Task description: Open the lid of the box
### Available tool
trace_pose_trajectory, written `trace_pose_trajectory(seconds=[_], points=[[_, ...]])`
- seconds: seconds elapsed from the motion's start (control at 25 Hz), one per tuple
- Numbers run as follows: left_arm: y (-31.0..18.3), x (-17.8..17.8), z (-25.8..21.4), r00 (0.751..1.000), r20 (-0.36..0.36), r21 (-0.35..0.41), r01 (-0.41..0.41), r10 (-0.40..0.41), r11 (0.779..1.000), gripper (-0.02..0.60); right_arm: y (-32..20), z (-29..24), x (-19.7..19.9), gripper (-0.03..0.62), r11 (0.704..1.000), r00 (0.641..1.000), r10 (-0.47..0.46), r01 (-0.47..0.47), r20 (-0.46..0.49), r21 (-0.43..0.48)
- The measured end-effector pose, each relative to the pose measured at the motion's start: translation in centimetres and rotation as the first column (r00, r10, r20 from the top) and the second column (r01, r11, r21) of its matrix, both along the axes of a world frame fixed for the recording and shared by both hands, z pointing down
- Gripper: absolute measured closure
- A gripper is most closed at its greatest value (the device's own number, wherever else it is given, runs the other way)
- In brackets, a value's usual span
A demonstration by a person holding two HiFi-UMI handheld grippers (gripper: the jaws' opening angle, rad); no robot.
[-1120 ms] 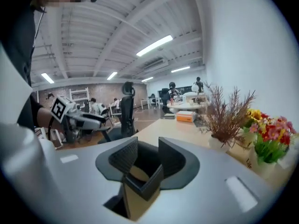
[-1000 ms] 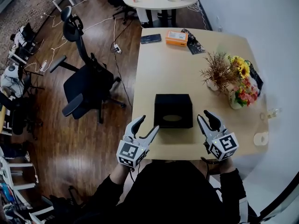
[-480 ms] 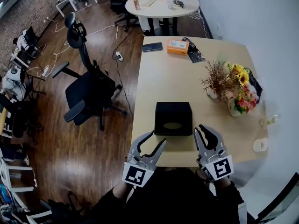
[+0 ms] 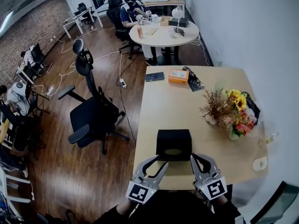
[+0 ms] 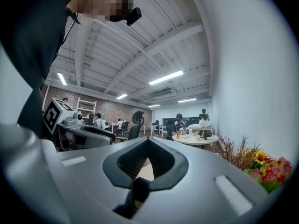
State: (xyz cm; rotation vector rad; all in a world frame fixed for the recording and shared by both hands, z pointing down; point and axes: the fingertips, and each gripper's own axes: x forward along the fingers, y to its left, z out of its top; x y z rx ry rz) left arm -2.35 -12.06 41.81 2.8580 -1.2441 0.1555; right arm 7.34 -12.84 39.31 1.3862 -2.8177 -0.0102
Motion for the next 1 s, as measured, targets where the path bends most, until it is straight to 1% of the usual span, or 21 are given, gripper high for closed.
trace_pose_trajectory(seconds=[0.28,0.44,0.6,0.8,1.0], points=[[-0.06,-0.23,-0.32,0.999,0.034,0.040,0.009,-0.011,0.999,0.465,-0.07,-0.15,-0.49,0.594,1.000,1.000,-0.015,0.015,-0.024,0.025],[-0.06,-0.33,0.05,1.000,0.026,0.032,0.013,-0.014,0.999,0.465,0.07,0.23,-0.77,0.594,0.999,0.999,-0.023,0.024,-0.038,0.025],[0.17,-0.51,0.22,0.999,0.035,0.020,0.016,-0.017,1.000,0.466,0.30,0.32,-0.70,0.594,1.000,0.999,-0.017,0.018,-0.046,0.014],[0.29,-0.80,0.45,1.000,0.016,-0.006,0.027,-0.027,1.000,0.466,0.50,0.59,-0.70,0.594,1.000,0.997,-0.013,0.014,-0.074,0.019],[0.22,-0.56,0.49,0.999,0.026,-0.010,0.023,-0.023,1.000,0.466,0.35,0.11,-0.56,0.594,1.000,0.998,-0.006,0.007,-0.058,0.022]])
